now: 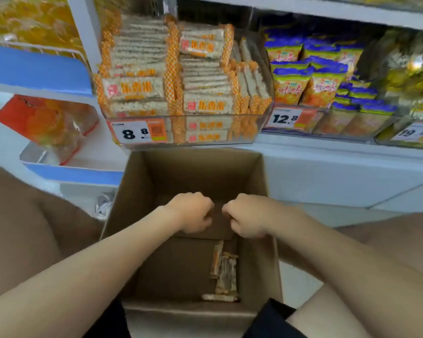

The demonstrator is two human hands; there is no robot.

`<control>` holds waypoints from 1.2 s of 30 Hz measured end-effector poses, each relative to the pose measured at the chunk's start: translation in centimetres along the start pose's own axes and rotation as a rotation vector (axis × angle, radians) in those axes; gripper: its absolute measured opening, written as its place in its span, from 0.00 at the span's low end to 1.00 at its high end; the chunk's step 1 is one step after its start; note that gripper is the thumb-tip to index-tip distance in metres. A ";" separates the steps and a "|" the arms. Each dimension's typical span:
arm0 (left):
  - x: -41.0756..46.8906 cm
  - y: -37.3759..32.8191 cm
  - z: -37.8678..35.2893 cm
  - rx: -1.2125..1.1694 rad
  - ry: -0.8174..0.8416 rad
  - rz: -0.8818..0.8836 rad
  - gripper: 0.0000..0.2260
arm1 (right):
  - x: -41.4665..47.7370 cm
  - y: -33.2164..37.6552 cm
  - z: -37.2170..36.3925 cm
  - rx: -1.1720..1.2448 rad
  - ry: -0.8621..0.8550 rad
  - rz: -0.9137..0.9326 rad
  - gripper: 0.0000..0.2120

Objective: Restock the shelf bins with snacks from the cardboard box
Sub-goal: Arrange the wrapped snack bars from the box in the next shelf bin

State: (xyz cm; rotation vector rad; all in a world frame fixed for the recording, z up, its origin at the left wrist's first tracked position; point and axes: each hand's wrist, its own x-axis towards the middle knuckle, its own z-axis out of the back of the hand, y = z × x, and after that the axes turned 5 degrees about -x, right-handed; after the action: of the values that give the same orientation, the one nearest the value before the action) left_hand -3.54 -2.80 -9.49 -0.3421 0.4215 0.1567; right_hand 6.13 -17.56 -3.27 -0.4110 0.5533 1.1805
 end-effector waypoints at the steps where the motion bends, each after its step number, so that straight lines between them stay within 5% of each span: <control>1: 1.1 0.1 -1.9 -0.042 0.049 0.014 0.12 | 0.6 -0.1 -1.2 -0.022 0.001 -0.005 0.11; 4: 3.6 -0.3 -7.2 -0.130 0.224 0.015 0.11 | 2.1 -0.7 -3.9 -0.115 -0.069 0.019 0.09; 7: 6.1 -1.4 -12.6 0.082 0.403 -0.122 0.15 | 3.6 -1.7 -5.3 -0.166 -0.154 0.040 0.06; 11: 8.7 -2.2 -19.3 0.490 0.391 -0.491 0.29 | 4.9 -3.3 -6.1 -0.151 -0.172 0.014 0.04; 16: 9.8 -1.6 -22.7 0.561 0.446 -0.448 0.26 | 6.0 -3.3 -6.6 -0.102 -0.081 -0.034 0.03; 21: 10.0 0.6 -21.6 0.375 0.445 -0.214 0.25 | 6.8 -2.3 -7.3 -0.006 0.015 -0.043 0.05; 27: 9.1 4.2 -15.0 -0.319 0.446 0.071 0.24 | 6.8 -2.7 -7.2 0.139 0.043 -0.064 0.12; 36: 3.9 4.2 1.2 -0.610 0.481 0.022 0.18 | 4.7 -1.7 -3.5 0.766 -0.059 -0.271 0.22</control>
State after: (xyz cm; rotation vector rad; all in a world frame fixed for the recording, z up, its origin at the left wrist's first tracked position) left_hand -0.47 1.90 -11.33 -0.9855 0.8534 0.2241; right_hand 8.37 -16.59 -8.92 0.2026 0.8192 0.6474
